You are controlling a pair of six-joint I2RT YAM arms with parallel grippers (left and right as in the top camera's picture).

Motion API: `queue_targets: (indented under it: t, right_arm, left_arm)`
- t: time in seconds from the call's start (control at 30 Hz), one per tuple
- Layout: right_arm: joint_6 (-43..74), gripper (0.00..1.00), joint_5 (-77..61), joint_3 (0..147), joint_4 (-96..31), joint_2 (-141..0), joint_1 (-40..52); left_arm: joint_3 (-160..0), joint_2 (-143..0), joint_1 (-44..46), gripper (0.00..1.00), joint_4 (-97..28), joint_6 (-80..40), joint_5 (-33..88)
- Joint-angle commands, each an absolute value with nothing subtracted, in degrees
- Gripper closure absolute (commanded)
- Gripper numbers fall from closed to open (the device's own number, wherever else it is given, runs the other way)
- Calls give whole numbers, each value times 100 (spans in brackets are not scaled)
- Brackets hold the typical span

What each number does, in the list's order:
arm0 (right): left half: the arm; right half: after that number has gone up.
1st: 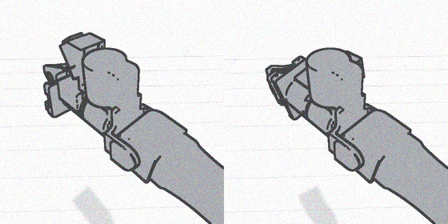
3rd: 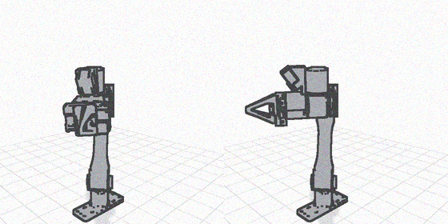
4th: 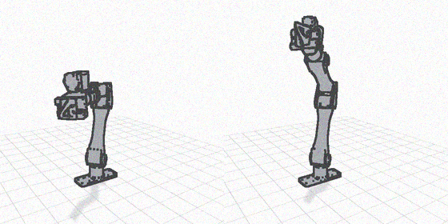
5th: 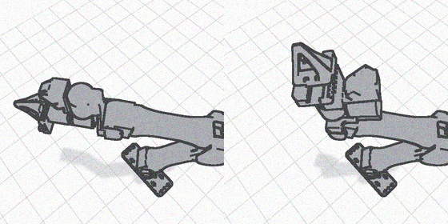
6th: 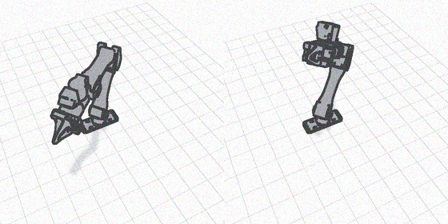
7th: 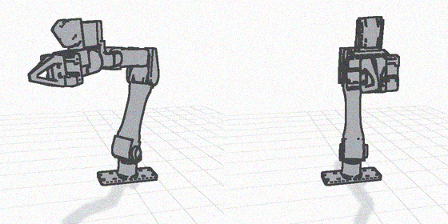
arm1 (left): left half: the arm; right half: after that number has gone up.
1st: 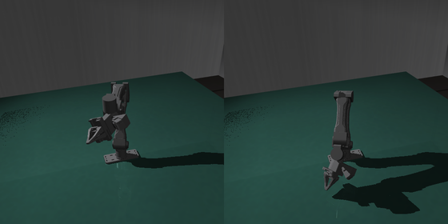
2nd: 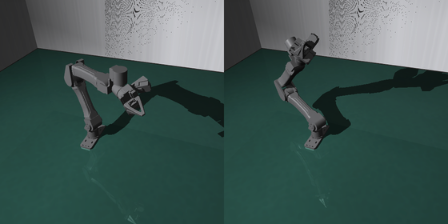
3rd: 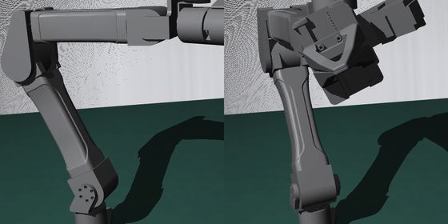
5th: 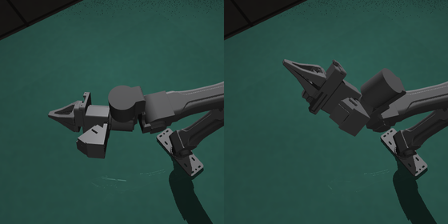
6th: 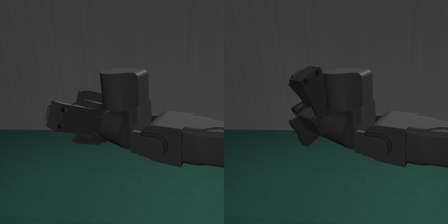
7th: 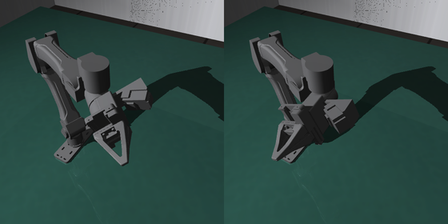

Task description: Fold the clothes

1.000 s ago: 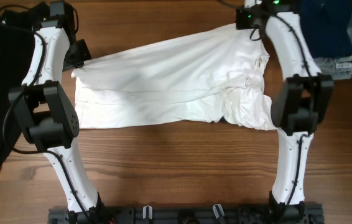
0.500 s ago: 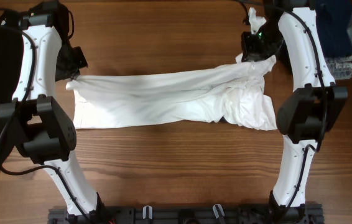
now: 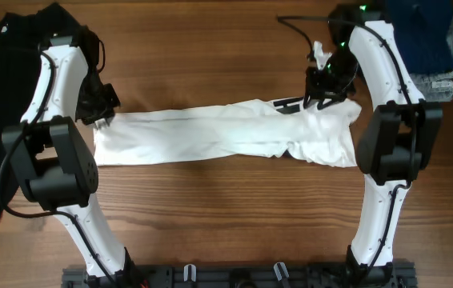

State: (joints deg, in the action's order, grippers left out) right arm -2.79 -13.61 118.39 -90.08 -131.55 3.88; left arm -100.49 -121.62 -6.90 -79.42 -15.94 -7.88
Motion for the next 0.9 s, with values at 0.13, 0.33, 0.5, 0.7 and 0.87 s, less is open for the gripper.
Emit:
queue_targets:
  t: [0.13, 0.33, 0.5, 0.7, 0.87]
  right_arm:
    - [-257, 28, -1306, 11813, -8593, -12986, 416]
    - [-574, 27, -1610, 12420, -8460, -12945, 416]
    - [-1144, 20, -2495, 12532, -8287, -12835, 416]
    - [-1358, 20, -2707, 12529, -8206, -12835, 471]
    - [-1356, 20, -2707, 12529, -8099, -12835, 508]
  left_arm:
    - [-9929, -12086, -703, 13, -7688, -1691, -757]
    - [-9931, -12084, -849, 7, -7649, -1319, -661]
    - [-9920, -12086, -969, 4, -7559, -482, -316]
    - [-9920, -12099, -1116, 0, -7255, -167, -104]
    - [-9662, -12263, -1142, 3, -7124, 410, 285]
